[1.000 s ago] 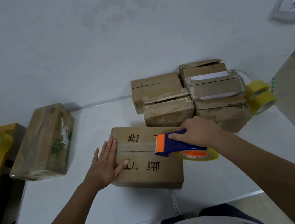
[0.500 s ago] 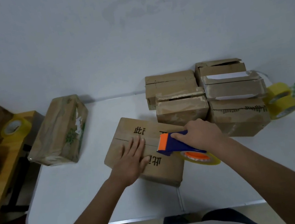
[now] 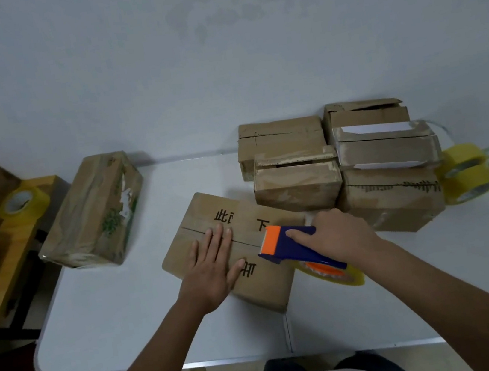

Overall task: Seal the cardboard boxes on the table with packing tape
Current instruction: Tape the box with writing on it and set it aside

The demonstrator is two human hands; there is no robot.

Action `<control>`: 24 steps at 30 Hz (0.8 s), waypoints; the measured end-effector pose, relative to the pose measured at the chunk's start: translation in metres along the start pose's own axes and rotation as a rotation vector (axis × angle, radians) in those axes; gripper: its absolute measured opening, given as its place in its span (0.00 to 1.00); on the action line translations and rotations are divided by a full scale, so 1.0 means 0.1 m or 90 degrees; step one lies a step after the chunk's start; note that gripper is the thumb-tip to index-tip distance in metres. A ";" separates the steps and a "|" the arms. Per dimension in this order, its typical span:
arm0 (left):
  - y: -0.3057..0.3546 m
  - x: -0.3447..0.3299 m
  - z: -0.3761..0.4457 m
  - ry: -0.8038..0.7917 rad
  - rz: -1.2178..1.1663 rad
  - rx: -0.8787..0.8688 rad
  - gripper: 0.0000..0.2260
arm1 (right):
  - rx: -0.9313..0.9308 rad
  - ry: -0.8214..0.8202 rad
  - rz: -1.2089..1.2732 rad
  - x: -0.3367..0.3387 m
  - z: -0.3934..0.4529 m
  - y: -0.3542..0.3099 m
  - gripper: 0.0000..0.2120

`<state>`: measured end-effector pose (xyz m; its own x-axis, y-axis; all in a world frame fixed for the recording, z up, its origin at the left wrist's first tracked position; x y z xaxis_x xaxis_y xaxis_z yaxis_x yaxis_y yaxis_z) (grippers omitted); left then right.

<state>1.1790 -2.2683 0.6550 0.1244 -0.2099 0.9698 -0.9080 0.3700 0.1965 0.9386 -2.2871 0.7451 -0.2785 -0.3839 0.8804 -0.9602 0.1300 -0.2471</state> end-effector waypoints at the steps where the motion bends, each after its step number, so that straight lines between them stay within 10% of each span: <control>1: 0.00 0.01 0.00 0.001 0.003 -0.003 0.38 | 0.000 -0.002 0.004 -0.02 0.00 0.07 0.26; 24: 0.49 -0.06 0.02 -0.023 -0.038 -0.003 0.35 | 0.006 -0.087 0.083 -0.50 0.06 0.61 0.32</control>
<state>1.1334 -2.2507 0.6586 0.1636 -0.2638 0.9506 -0.8977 0.3597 0.2543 0.8938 -2.2657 0.6837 -0.4001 -0.4855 0.7773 -0.9158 0.1792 -0.3594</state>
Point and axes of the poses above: each hand's wrist, its own z-axis towards the middle knuckle, its own x-axis out of the back of the hand, y = z × x, the point moved 9 cm from there along z, towards the middle knuckle, and after that the axes turned 6 degrees about -x, right-handed, at the moved point
